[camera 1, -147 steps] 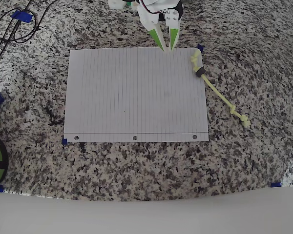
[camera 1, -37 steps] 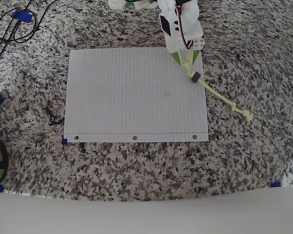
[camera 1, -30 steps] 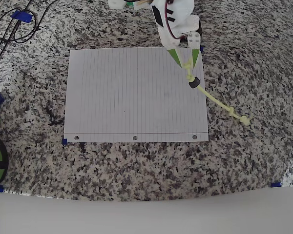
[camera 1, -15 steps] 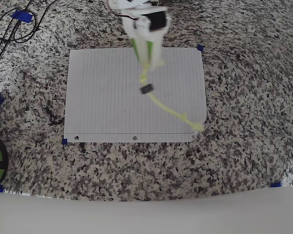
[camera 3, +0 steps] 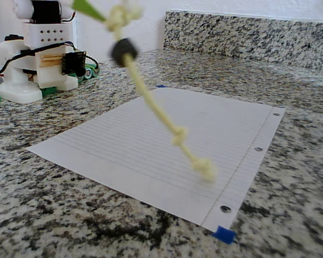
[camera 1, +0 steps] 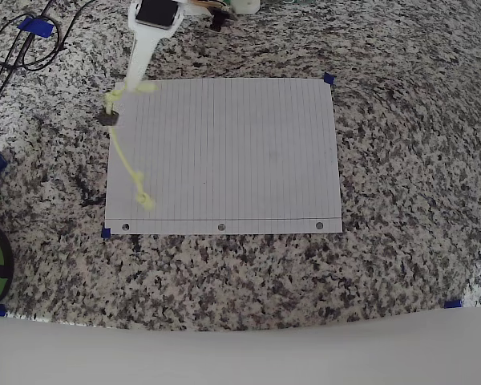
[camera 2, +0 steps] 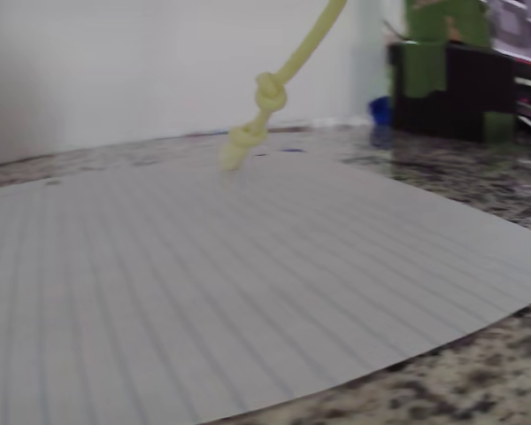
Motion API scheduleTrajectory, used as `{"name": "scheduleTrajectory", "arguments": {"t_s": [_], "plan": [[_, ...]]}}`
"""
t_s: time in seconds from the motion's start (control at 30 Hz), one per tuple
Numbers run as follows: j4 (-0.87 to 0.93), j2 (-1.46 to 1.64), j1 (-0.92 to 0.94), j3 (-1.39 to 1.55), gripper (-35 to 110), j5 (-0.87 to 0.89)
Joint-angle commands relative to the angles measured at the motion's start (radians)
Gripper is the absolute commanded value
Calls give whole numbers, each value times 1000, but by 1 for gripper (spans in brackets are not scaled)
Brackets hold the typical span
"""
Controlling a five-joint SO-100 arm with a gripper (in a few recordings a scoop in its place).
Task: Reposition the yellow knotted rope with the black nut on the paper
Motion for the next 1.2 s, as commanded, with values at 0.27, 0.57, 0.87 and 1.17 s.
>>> {"name": "scheduleTrajectory", "arguments": {"t_s": [0.27,0.57,0.87,1.17], "plan": [[-61,371,310,147,0,-14],[63,387,318,152,0,-63],[71,442,314,160,0,-71],[204,505,190,123,0,-129]]}}
